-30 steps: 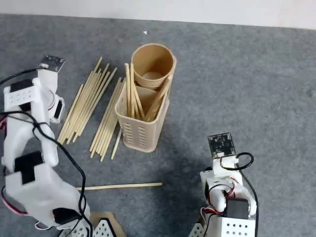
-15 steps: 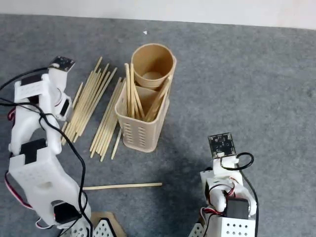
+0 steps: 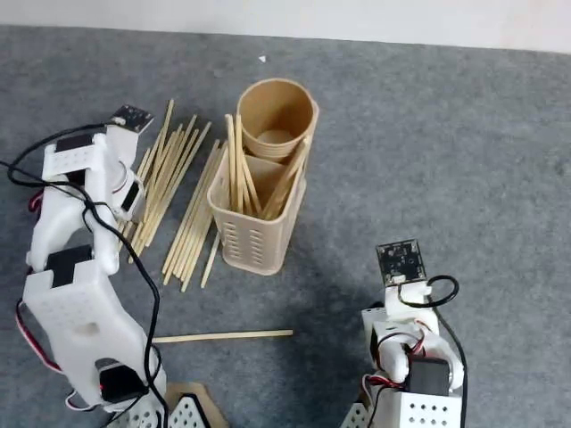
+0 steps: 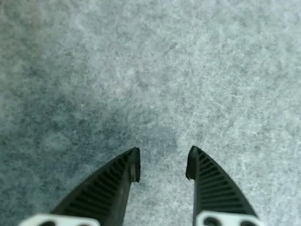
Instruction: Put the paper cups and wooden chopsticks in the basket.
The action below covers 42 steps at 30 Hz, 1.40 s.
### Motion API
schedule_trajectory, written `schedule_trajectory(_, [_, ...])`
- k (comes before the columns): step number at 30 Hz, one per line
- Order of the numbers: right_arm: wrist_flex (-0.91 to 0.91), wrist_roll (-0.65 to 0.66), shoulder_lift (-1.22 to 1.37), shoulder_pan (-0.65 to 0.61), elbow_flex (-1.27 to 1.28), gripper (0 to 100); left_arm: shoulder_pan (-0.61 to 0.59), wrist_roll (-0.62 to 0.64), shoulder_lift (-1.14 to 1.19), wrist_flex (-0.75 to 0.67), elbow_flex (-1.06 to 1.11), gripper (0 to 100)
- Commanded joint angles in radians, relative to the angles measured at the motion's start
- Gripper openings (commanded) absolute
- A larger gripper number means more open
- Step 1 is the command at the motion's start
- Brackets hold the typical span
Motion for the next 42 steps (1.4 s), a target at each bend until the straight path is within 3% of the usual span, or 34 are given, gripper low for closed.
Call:
schedule_trajectory(1, [0.005, 0.011, -0.013, 0.01, 0.117, 17.0, -0.028, -0.009, -0.007, -0.026, -0.031, 15])
schedule_trajectory(10, [0.005, 0.011, -0.013, 0.01, 0.117, 17.0, -0.065, -0.011, -0.012, -0.014, -0.059, 15])
schedule_trajectory(16, [0.005, 0.011, -0.013, 0.01, 0.117, 17.0, -0.07, -0.011, -0.031, 0.138, -0.188, 15])
schedule_trajectory(23, [0.005, 0.011, -0.013, 0.01, 0.117, 17.0, -0.071, -0.011, -0.028, 0.149, -0.208, 15])
schedule_trajectory(32, [0.005, 0.011, -0.013, 0.01, 0.117, 17.0, -0.07, -0.011, 0.162, 0.064, -0.222, 15])
schedule_trajectory(42, [0.005, 0.011, -0.013, 0.01, 0.117, 17.0, -0.062, -0.008, 0.354, 0.163, -0.449, 15])
